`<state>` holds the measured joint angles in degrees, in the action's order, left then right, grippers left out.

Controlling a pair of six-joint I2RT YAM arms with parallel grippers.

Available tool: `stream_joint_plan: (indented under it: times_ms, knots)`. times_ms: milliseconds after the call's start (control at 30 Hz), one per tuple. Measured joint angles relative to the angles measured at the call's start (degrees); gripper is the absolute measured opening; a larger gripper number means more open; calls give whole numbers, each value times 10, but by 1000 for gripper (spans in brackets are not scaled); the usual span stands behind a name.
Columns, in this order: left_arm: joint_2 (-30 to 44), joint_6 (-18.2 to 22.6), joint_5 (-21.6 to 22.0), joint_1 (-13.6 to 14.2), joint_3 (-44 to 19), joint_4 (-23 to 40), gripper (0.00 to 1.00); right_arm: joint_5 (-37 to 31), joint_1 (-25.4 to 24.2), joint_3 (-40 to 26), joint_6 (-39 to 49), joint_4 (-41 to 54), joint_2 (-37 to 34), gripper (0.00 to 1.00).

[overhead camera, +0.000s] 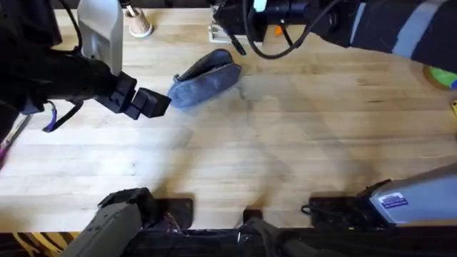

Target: Unzip the bag, pick up the pens from the table one at a time and place them inside, then zip the bag closed.

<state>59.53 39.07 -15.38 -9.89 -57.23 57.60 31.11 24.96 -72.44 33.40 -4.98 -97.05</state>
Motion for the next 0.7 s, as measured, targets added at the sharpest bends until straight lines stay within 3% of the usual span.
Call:
stream_joint_plan:
  times_ms: [133,300,700]
  knots:
    - [0,0,0,0,0,1,993,38,22,0,124,4,-9,36]
    - [0,0,0,0,0,1,994,56,42,0,214,8,-43,34]
    - [0,0,0,0,0,1,993,84,55,0,320,51,-105,34]
